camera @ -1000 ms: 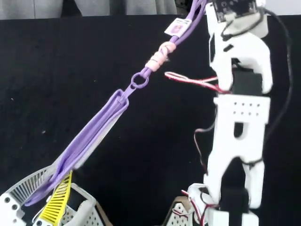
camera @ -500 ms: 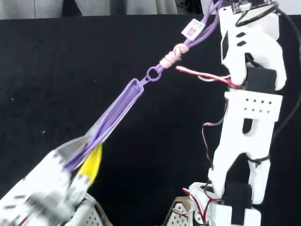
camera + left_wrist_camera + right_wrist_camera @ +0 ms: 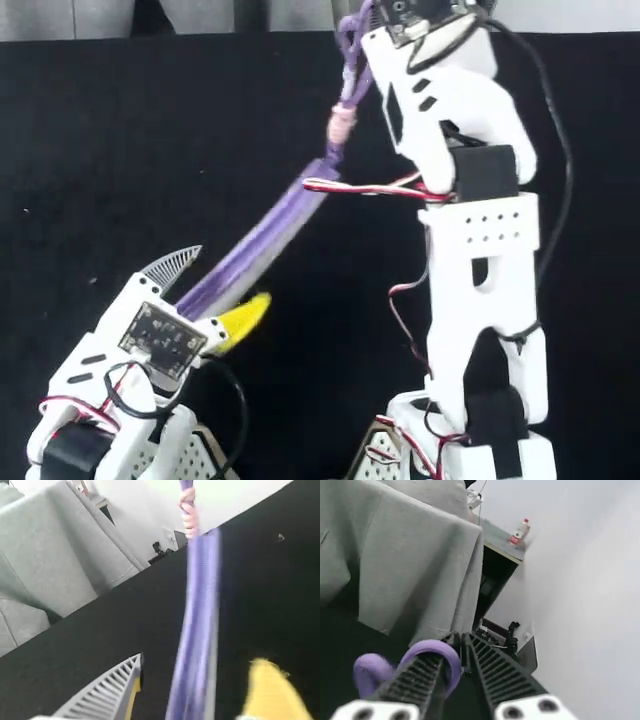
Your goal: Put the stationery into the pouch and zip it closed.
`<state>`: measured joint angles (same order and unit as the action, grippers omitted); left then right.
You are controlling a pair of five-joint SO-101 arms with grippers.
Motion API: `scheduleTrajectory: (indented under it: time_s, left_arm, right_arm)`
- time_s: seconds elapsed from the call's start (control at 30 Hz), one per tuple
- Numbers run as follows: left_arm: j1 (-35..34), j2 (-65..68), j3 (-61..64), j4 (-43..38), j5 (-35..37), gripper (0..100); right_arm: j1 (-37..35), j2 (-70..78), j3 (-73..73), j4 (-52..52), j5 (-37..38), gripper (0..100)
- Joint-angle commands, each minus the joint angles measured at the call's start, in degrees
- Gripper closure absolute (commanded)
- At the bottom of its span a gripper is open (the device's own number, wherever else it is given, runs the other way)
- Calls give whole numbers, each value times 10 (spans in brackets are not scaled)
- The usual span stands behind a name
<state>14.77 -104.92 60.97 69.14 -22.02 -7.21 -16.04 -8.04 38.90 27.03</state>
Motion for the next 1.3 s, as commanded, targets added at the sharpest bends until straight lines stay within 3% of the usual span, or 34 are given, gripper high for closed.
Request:
scheduleTrajectory:
  time_s: [0.0,0.17,0.4,0.57,0.77,0.93,1.07,1.27]
  left_arm:
    - [-6,2,-61,-10,3,628]
    - [-23,2,-151,-4,3,680]
    - [-179,2,-228,-2,54,690]
    - [-281,2,-225,-1,79,690]
    - [-291,2,-225,27,80,690]
    - [-291,2,-247,60,80,690]
    - [-292,2,-261,69,80,690]
    - [-295,2,-254,69,80,690]
  right_arm:
    - [-8,-9,-7,-4,0,986]
    - [-22,12,-7,-4,0,984]
    - [-115,27,20,-4,-2,982]
    - [-187,27,32,-64,-1,982]
    - [-265,28,34,-151,-1,982]
    - [-258,78,36,-206,-2,977]
    - [-229,152,30,-234,-3,851]
    - [-216,137,-58,-154,-2,793]
